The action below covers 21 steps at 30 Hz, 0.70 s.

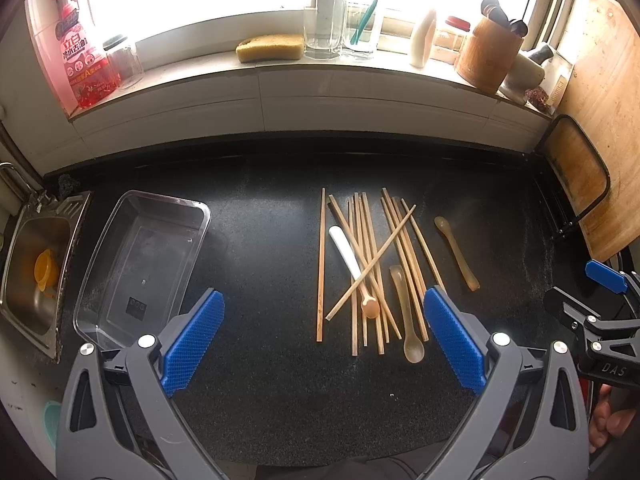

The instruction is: Organize utensils

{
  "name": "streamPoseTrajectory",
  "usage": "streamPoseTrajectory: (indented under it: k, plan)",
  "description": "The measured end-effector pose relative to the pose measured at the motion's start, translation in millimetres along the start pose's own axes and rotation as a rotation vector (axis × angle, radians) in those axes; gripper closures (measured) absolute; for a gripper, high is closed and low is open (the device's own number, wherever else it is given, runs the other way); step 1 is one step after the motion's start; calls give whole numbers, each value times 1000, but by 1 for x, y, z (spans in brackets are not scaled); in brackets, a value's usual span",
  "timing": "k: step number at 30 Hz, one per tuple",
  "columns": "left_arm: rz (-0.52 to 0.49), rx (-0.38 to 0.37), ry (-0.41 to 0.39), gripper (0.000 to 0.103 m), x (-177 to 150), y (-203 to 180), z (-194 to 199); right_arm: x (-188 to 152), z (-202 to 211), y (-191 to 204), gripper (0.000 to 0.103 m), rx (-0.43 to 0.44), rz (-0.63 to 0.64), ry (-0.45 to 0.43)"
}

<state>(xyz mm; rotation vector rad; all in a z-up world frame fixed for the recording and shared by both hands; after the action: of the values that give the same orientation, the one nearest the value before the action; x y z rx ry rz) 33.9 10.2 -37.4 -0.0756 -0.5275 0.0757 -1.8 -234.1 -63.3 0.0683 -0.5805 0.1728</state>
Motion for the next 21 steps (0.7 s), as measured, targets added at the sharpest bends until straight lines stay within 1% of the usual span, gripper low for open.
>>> streamPoseTrajectory:
  k: [8, 15, 17, 19, 21]
  plan:
    - [10, -8, 20, 5, 2, 3, -10, 4, -5, -1, 5, 3, -2, 9]
    - [6, 9, 24, 5, 4, 9, -33, 6, -23, -9, 5, 15, 0, 16]
    - [-10, 19, 28, 5, 4, 11, -48, 6, -33, -14, 5, 27, -2, 19]
    - [-27, 28, 45, 6, 1, 15, -70, 3, -51, -21, 5, 33, -10, 40]
    - [-23, 10, 58, 6, -1, 21, -92, 0, -69, -28, 5, 30, -5, 54]
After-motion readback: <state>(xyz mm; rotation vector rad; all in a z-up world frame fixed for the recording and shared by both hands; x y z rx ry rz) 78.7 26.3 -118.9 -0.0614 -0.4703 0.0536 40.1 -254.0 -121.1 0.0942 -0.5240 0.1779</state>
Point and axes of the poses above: each gripper's, at about its wrist camera, not at the fingertips, and z roughly against the way its jaws point, y to its left, x to its top, the point moved 2 cm from there along -z, roughly the way its jaws point, and after that the axes turned 5 degrees about z, right-handed, at the moved point
